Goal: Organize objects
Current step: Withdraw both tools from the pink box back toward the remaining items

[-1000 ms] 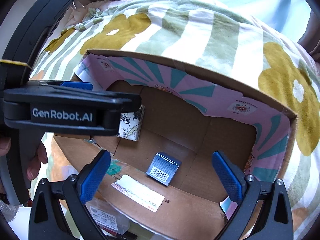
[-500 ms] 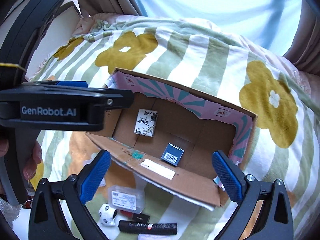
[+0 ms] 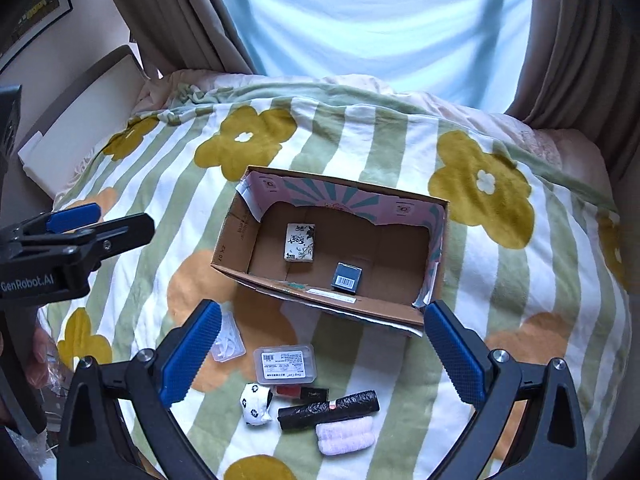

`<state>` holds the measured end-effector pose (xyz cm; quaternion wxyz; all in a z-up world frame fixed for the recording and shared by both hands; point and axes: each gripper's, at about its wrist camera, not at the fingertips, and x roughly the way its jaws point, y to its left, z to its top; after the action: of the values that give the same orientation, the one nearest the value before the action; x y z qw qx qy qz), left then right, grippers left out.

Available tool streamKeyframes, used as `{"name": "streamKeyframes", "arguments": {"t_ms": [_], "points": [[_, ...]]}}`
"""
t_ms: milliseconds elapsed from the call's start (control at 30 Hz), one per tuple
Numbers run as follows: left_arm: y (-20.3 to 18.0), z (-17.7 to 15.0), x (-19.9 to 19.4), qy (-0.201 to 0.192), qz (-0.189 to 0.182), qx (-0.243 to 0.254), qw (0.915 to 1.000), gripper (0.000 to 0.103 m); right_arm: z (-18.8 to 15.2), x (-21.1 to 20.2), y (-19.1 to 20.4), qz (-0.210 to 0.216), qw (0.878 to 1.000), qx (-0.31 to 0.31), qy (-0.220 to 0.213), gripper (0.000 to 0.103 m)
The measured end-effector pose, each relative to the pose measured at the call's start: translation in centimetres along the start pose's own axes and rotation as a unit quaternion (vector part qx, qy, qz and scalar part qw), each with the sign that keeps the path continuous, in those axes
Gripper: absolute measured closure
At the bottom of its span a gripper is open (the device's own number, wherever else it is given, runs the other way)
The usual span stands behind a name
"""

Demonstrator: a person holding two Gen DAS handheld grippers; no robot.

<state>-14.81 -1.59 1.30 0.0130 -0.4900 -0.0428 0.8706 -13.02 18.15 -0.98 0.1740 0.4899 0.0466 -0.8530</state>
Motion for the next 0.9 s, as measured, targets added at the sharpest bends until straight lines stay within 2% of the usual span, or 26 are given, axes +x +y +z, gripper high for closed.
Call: {"name": "streamKeyframes", "arguments": {"t_ms": [200,333,567,900], "points": [[0.6,-3.0,-4.2,-0.016,-0.009,0.016,0.9997,0.000,-3.1,-4.4,-0.6,-0.021,0.998,0.058,-0.026,0.002],[1.1,-5.5,-6.2,-0.013,-0.027,0.006,0.9995,0.000,-5.5,-7.2,-1.1,-0.018,0.994,0.102,-0.044,0.002],[2.0,-10.2,-8.1,-0.016,-0.045,-0.006,0.9989,0.000,-8.6,-10.1,-0.4,-0.025,0.993,0.093,-0.070,0.002],[2.1,-11.0,-8.3,-0.018,-0.051,0.014,0.9984,0.000,-10.1,-10.7,1.2,-0.018,0.993,0.092,-0.078,0.002]]}}
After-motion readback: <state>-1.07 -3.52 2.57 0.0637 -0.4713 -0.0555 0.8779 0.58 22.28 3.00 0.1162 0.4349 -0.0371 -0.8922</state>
